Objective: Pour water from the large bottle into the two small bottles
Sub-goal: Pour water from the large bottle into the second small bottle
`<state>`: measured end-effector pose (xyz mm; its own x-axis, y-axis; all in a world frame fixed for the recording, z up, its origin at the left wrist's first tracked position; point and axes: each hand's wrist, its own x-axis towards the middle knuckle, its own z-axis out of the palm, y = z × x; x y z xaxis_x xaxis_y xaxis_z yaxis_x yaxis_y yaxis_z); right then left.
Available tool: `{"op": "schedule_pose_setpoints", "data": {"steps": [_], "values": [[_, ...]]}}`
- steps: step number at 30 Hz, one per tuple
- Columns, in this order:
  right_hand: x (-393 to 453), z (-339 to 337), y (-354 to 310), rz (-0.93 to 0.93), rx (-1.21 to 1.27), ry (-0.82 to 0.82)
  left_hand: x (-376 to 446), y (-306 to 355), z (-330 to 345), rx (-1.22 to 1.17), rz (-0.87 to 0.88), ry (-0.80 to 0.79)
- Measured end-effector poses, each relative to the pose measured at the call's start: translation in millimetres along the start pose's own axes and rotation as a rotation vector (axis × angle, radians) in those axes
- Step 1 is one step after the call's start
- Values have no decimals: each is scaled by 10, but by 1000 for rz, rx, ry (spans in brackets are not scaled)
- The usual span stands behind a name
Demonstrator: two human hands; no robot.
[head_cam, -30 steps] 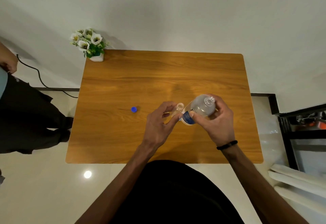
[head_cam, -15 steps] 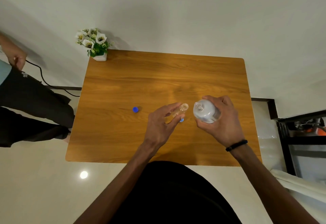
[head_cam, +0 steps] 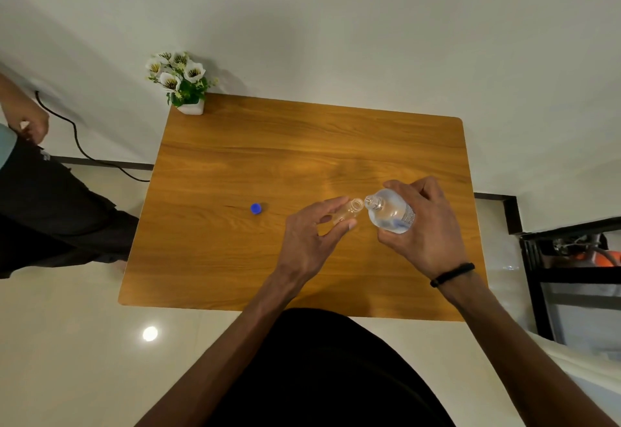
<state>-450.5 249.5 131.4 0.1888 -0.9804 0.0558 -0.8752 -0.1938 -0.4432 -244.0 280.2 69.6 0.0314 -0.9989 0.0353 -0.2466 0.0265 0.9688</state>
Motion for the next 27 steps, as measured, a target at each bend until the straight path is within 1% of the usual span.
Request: {"op": "schedule_pose_setpoints", "data": {"steps": [17, 27], "values": [[7, -17, -48, 2, -138, 13, 28, 0, 31, 15, 10, -16], [-1, -42, -73, 9, -157, 13, 35, 15, 36, 12, 11, -18]]}}
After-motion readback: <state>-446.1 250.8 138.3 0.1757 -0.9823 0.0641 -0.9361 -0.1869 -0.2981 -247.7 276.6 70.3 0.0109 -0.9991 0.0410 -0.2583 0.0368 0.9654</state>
